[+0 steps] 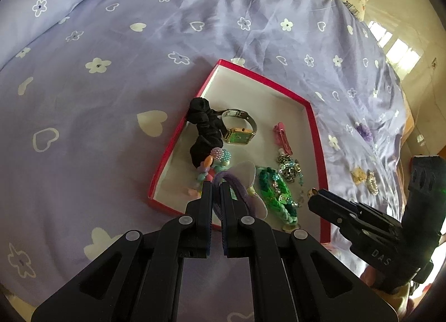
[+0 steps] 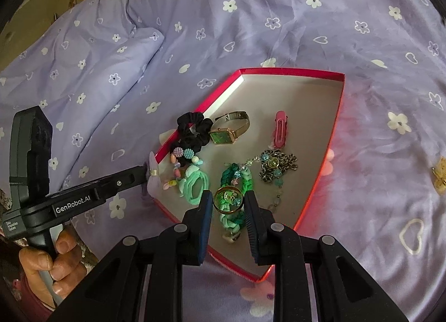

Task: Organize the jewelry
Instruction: 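Carry the purple hair tie and gold ring over the box lid with both tools, then open both tools to set the purple hair tie and ring in the box lid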

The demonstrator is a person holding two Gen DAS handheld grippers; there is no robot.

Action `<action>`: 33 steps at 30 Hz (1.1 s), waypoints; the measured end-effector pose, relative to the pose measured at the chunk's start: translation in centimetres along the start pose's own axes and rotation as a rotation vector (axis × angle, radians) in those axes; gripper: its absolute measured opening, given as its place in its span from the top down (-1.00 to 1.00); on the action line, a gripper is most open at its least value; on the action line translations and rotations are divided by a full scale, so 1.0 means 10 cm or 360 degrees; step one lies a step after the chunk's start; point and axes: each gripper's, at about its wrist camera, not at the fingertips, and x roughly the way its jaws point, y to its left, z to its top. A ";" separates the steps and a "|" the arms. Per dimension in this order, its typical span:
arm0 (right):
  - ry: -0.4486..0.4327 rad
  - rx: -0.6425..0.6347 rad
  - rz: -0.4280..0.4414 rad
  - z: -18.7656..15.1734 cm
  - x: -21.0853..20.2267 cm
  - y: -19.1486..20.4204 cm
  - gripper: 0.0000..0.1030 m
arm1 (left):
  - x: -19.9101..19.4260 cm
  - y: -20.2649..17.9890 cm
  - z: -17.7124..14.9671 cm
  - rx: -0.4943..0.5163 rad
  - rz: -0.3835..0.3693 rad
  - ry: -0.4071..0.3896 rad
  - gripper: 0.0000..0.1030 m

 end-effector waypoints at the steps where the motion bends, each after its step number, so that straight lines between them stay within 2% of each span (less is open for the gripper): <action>1: 0.0004 0.0003 -0.0002 0.01 0.02 -0.01 0.55 | 0.02 0.00 0.01 0.0003 0.0005 0.0002 0.92; 14: 0.0112 -0.0016 -0.0018 0.04 0.34 -0.03 0.55 | 0.25 0.00 0.04 0.0070 0.0086 0.0087 0.92; 21: 0.0126 -0.0020 -0.0015 0.04 0.38 -0.04 0.54 | 0.39 0.00 -0.01 0.0102 0.0122 0.0137 0.92; 33: 0.0134 -0.0028 -0.0007 0.05 0.39 -0.02 0.47 | 0.39 -0.01 -0.03 0.0102 0.0159 0.0127 0.82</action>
